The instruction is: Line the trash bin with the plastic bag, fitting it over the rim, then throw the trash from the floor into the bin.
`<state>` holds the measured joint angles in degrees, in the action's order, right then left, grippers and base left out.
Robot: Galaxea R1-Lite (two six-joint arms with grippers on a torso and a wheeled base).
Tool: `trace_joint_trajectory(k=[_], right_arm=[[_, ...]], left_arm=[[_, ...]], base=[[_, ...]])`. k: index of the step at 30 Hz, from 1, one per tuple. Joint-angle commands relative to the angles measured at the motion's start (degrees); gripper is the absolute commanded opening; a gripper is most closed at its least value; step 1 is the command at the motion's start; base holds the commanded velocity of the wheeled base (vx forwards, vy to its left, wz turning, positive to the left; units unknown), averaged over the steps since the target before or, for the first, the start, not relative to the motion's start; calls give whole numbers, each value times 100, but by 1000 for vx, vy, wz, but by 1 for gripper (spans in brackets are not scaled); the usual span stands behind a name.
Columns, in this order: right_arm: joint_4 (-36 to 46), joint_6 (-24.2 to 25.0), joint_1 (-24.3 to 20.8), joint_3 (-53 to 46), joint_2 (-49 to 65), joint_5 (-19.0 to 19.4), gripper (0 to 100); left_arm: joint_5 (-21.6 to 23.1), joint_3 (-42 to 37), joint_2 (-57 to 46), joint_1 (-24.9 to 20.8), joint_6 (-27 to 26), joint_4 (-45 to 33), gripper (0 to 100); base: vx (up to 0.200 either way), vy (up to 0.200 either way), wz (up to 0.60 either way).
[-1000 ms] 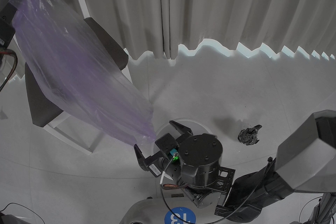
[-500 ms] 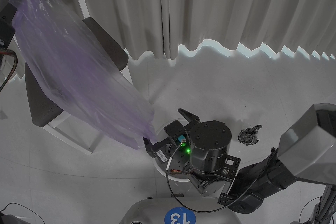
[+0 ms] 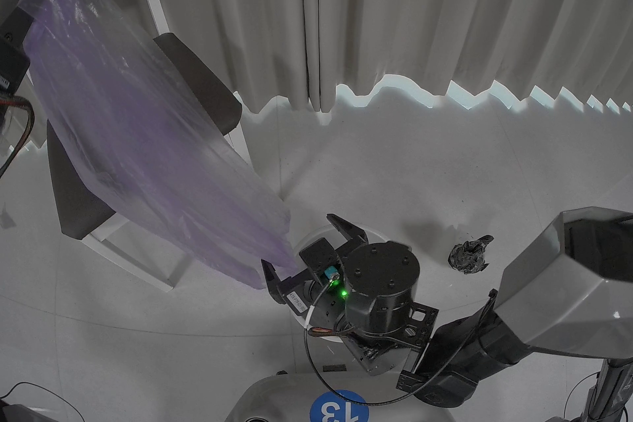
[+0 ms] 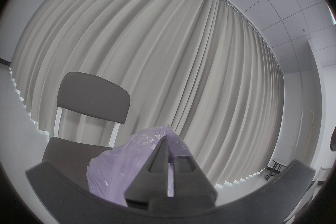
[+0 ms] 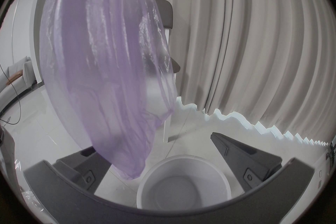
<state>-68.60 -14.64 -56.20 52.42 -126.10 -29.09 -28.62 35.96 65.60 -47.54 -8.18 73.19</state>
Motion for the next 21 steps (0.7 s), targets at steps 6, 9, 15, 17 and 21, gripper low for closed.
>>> trace_joint_trajectory(k=[6,9,15,17,21], right_arm=[[-13,-4,-5,14,-81,-1,100],[-13,-4,-5,-4,-81,-1,100],[-13,5,-23,-21,-81,-1,100],[-22,-4,-23,-21,-81,-1,100],[-22,-4,-23,-21,-81,-1,0]], left_arm=[[-3,-1,14,-1,1,2,0],[-3,-1,14,-1,1,2,0],[-3,-1,14,-1,-8,2,0],[-3,-1,14,-1,-8,2,0],[-3,-10,6,-1,-8,2,0]], base=[[0,0,0],[0,0,0],[0,0,0],[0,0,0],[0,0,0]])
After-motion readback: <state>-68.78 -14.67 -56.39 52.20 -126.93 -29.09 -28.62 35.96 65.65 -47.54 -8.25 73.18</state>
